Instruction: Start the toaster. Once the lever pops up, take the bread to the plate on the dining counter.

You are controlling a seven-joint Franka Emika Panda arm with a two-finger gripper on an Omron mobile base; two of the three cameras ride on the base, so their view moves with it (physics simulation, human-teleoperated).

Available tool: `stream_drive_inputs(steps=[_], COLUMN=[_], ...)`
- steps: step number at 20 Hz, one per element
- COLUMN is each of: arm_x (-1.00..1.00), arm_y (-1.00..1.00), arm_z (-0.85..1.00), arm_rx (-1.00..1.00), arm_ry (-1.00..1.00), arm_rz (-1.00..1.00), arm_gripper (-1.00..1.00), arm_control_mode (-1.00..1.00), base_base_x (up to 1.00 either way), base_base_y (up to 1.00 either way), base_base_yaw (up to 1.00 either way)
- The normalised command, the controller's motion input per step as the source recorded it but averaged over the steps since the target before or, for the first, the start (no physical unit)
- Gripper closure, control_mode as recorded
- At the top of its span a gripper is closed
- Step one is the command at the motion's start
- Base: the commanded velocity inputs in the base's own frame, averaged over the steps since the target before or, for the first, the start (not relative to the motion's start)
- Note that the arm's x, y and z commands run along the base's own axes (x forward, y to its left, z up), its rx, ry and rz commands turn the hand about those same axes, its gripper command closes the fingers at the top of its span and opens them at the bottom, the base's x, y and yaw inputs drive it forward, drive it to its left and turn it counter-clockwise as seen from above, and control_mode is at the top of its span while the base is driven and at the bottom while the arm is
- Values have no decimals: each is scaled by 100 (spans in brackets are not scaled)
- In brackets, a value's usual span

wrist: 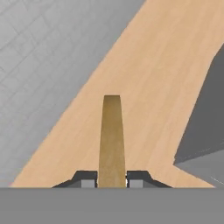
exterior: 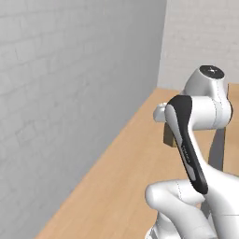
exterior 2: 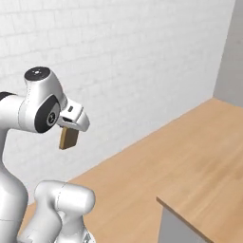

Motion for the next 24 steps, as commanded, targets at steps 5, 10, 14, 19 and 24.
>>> stream_drive_inputs(steps=[5, 10, 14, 19, 24], arm_x=[0, 0, 0, 0, 0], arm_y=[0, 0, 0, 0, 0], arm_z=[0, 0, 0, 0, 0], arm_rx=[0, 0, 0, 0, 0], arm_ry=[0, 0, 0, 0, 0], arm_rz=[0, 0, 0, 0, 0], arm_gripper=[100, 100, 100, 100, 100], arm_control_mode=[100, 100, 100, 100, 100], base_base_x=[70, 79, 91, 100, 100], base_base_y=[19, 41, 52, 49, 41], base_base_yaw=[-58, -55, -51, -47, -41])
